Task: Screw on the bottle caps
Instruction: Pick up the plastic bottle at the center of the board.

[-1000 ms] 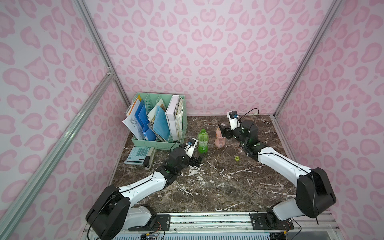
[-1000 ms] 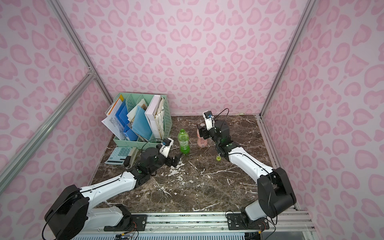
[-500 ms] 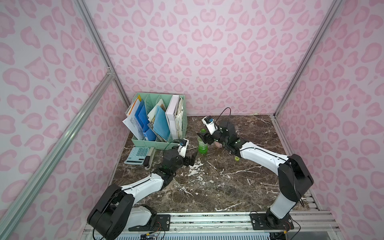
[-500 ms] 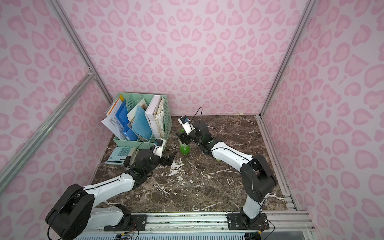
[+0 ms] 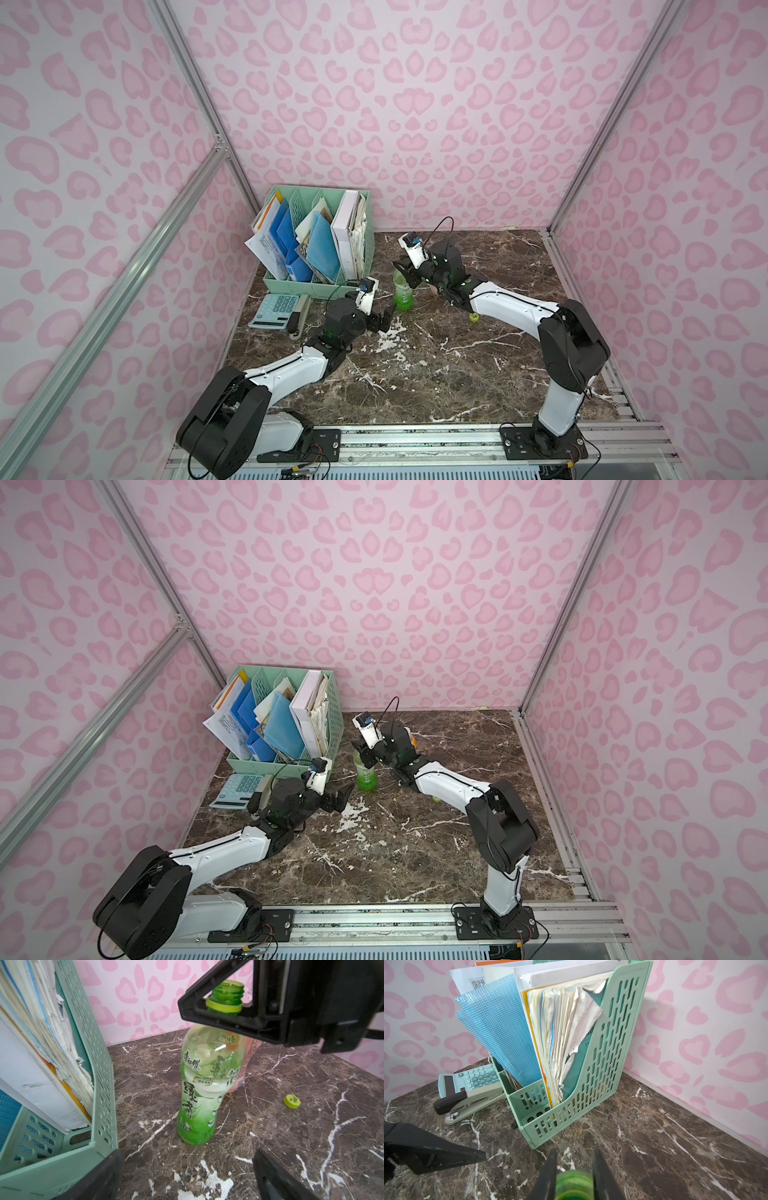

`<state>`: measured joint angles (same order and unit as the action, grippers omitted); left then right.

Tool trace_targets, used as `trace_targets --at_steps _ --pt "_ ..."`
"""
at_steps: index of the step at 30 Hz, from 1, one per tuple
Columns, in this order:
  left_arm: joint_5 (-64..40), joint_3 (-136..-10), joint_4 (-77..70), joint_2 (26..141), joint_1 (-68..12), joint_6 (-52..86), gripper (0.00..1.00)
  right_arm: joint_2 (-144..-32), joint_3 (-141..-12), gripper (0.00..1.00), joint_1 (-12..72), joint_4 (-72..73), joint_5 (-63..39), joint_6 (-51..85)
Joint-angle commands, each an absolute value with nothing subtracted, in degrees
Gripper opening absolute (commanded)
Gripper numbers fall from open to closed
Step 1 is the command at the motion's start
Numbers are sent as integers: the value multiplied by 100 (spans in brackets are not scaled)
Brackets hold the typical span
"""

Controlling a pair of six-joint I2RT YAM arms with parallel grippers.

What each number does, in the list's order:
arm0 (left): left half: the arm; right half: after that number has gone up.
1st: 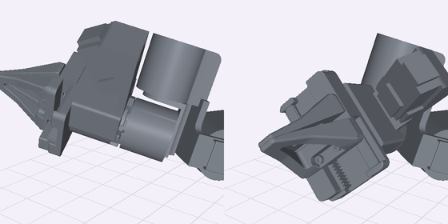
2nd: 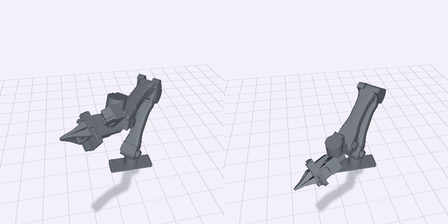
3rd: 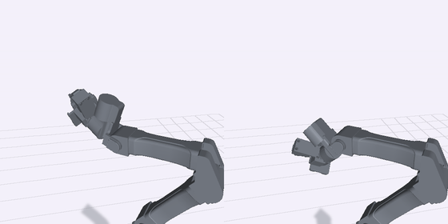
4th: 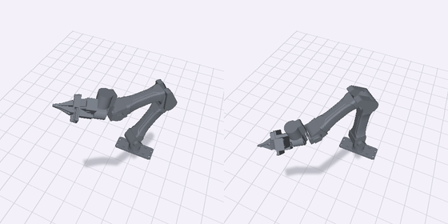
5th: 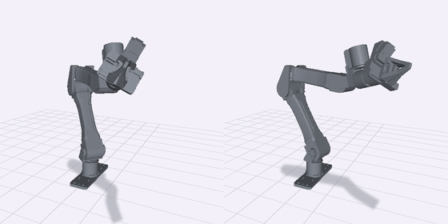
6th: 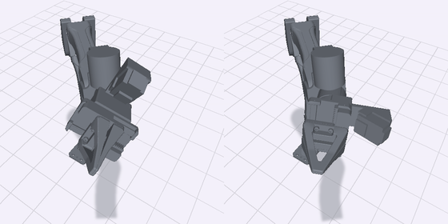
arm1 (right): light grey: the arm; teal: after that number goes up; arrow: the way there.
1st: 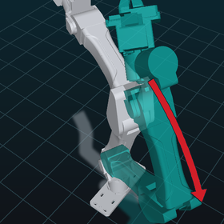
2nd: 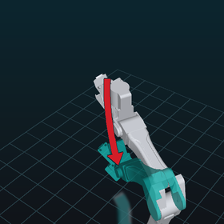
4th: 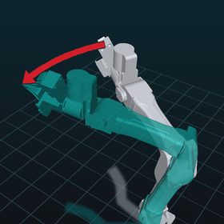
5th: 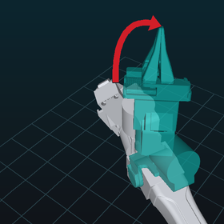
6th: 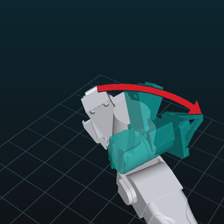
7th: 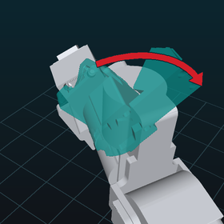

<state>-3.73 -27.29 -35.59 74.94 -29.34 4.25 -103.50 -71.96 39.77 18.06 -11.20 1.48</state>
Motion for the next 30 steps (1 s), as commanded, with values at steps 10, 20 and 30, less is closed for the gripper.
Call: trace_targets --at_steps 10,20,30 --pt "-1683 -2253 -5592 8233 -3262 -508 96 -9027 -5488 10 4549 2927 -179 534" --pt "-1451 -1986 -7954 9422 -3698 -753 96 -8149 -4365 10 5259 3105 1254 1382" --pt "-1962 -2235 -8094 9637 -3836 -932 93 -7861 -4194 10 5310 2340 1467 2157"
